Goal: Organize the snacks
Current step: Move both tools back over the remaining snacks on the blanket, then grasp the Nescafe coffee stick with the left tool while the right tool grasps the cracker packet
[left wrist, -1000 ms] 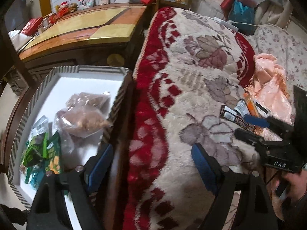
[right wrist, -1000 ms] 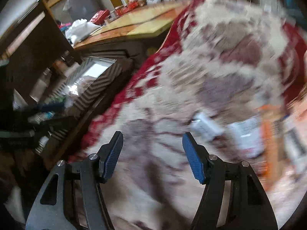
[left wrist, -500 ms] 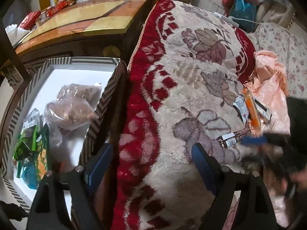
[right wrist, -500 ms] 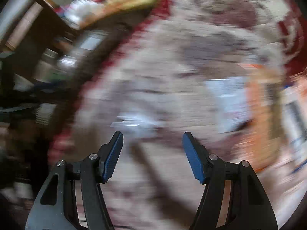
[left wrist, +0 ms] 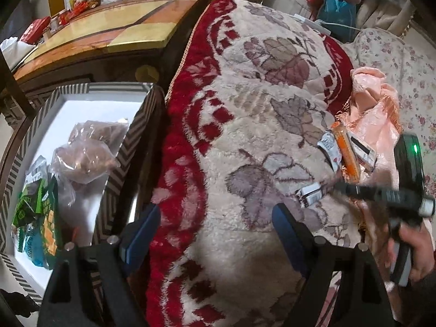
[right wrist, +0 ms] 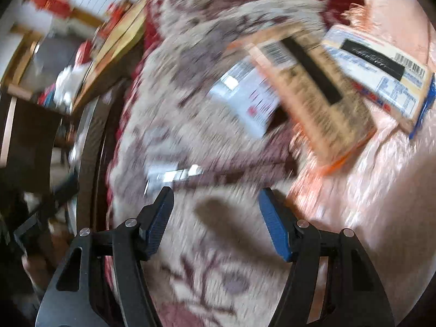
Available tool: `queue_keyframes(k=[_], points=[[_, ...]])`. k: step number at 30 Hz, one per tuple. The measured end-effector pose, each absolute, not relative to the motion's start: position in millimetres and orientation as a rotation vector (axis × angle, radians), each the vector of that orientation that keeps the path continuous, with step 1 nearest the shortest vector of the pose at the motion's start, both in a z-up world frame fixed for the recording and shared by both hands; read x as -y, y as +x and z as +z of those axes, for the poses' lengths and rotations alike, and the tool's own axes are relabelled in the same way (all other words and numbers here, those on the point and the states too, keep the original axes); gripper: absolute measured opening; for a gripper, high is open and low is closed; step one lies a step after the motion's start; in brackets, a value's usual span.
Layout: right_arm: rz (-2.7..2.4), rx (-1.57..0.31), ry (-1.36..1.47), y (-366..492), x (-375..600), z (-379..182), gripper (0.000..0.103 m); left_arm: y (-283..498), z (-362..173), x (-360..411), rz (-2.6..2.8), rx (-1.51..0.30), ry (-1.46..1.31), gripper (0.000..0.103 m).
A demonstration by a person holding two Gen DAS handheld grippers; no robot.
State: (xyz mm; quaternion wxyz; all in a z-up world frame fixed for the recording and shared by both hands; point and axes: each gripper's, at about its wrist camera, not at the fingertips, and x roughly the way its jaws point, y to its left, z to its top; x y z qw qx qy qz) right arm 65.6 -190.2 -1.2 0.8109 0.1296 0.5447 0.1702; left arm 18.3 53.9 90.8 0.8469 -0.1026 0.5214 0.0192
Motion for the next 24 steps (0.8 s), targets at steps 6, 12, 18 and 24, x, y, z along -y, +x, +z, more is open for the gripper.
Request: queue_keyframes(k=[6,12,18,24], points=[[0.466,-1.087,0.066,112.1,111.9,14.1,0.068,20.6,83.1,-64.0,0.074,-1.119,-0.227,0.086],[0.597,-0.977,0.055,90.0,95.0,48.0,0.068,32.7,91.7,-55.9,0.038,-1.090,-0.223,0.086],[0.465,-0.930,0.204,51.2,167.6,55.8,0.068,82.3,84.0,-20.7,-0.076,-1.105,-0.195,0.086],[0.402,-0.936,0.240,39.5,195.9,47.2,0.068,128.6,59.3,28.3,-0.214,-1.140,-0.014,0.085]])
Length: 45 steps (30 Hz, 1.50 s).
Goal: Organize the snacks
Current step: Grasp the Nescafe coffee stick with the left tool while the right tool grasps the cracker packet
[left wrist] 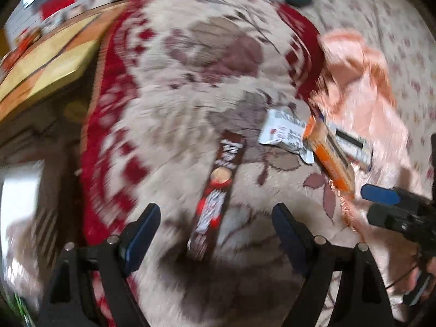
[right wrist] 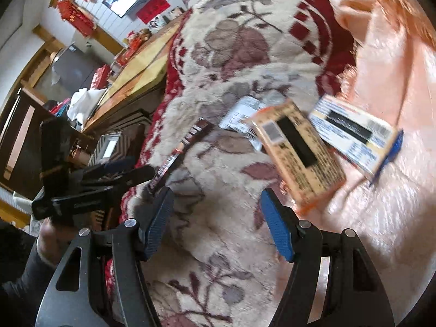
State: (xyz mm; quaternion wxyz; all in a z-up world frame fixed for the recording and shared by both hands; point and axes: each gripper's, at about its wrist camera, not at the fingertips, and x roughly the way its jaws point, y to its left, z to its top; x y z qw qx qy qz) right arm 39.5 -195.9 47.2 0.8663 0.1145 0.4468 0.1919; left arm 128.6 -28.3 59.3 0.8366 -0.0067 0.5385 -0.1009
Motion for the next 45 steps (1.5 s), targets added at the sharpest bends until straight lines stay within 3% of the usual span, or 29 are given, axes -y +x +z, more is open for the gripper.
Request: queue_keyframes(k=[1,2,3,6,11,15,22,35,36,37,45], points=[[0.397,-0.941,0.246,40.9,197.7,44.6,0.068,134.5,52.9,34.1,-0.237,-1.149,0.016,0.080],[0.396,-0.945,0.249,42.1,200.1,44.0,0.068,139.5,46.3,38.8,-0.250,-1.161,0.050,0.057],[0.394,-0.946,0.247,42.1,201.7,43.9,0.068,144.2,38.8,42.6,-0.245,-1.186,0.088,0.042],[0.394,-0.928,0.223,43.1,199.8,46.8,0.068,147.4,35.7,41.2,-0.264,-1.190,0.106,0.023],[0.400,-0.913,0.213,57.9,187.7,48.2,0.068,139.9,38.4,21.6,-0.266,-1.194,-0.009,0.020],[0.271,-0.865,-0.015,73.7,180.4,60.5,0.068,127.9,41.6,19.2,-0.253,-1.179,-0.013,0.020],[0.284,-1.036,-0.154,121.2,193.0,35.9,0.068,125.5,38.7,20.0,-0.227,-1.179,-0.021,0.020],[0.296,-1.117,-0.172,135.8,203.9,13.6,0.070,130.5,33.4,22.7,-0.190,-1.179,-0.048,0.026],[0.300,-1.105,-0.153,133.2,205.5,13.9,0.067,130.6,33.1,23.1,-0.187,-1.177,-0.047,0.026],[0.293,-1.086,-0.135,129.7,208.0,15.3,0.055,130.3,33.1,23.7,-0.185,-1.175,-0.044,0.024],[0.353,-0.937,-0.169,76.6,181.2,49.6,0.054,105.7,49.2,12.5,-0.155,-1.130,-0.063,0.021]])
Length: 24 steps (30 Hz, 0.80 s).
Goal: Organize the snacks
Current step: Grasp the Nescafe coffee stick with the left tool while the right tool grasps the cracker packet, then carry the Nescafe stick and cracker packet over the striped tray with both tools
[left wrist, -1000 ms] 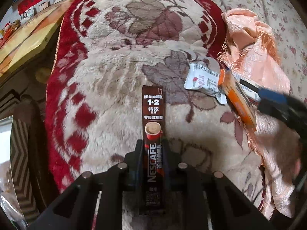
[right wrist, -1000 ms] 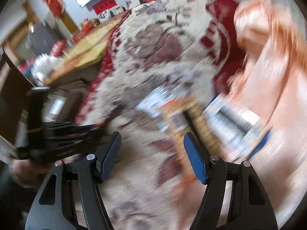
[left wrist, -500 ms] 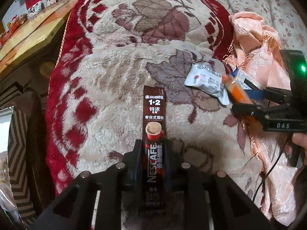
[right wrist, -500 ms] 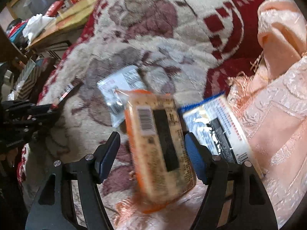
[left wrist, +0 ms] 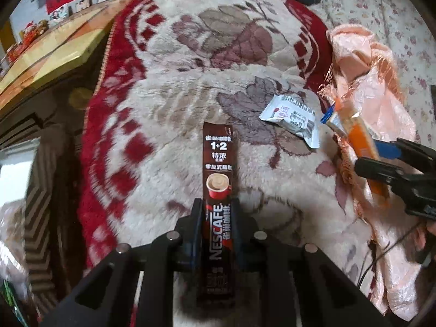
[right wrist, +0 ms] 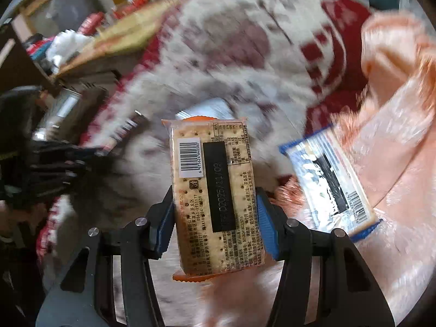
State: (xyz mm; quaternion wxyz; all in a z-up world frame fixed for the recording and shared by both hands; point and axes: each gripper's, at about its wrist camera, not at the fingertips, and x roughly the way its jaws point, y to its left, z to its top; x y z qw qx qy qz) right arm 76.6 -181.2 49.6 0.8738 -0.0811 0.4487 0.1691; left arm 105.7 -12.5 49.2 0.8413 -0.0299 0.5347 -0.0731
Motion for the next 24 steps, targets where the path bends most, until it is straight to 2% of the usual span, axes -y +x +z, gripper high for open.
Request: queue_keyframes(k=[5,16,24], points=[[0.412,-0.869,-0.153,43.4,141.5,67.1,0.054,71.9,72.5,-6.4,-0.102,-1.081,-0.082,0.021],[0.550,-0.894,-0.064,19.4,63.8,46.6,0.054,-7.7,105.0,-60.3,0.058,-1.029,-0.094,0.021],[0.598,-0.912,-0.128,2.6,21.5,51.3,0.054,-40.2,122.9,-106.0,0.116,-0.989,-0.161,0.021]])
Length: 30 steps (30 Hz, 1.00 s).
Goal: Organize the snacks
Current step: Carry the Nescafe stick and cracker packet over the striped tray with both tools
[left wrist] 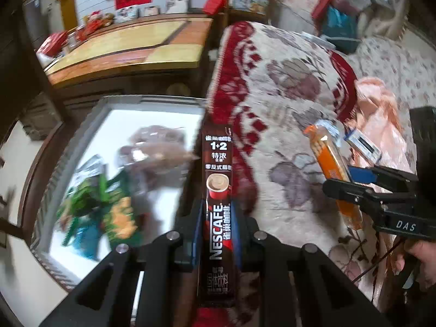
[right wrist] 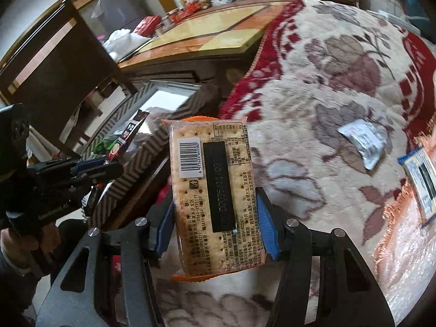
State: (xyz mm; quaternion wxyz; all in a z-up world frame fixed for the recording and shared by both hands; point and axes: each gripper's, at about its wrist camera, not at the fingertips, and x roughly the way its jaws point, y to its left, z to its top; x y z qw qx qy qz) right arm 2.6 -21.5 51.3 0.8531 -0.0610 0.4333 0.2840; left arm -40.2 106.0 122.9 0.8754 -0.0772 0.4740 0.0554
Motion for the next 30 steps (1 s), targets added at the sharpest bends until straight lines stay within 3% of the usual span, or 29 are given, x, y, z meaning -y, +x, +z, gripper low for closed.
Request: queue_keyframes(k=[13,30], points=[[0.701,-0.907,-0.222,1.5,-64.7,55.9,0.054,-71.2,128.1,-187.0,0.285,-0.951,-0.234,0.021],[0.767,-0.936,-0.326,14.3,-155.2,39.5,0.054,-75.8,103.4,-228.7,0.346,-0.964,-0.312,0.021]])
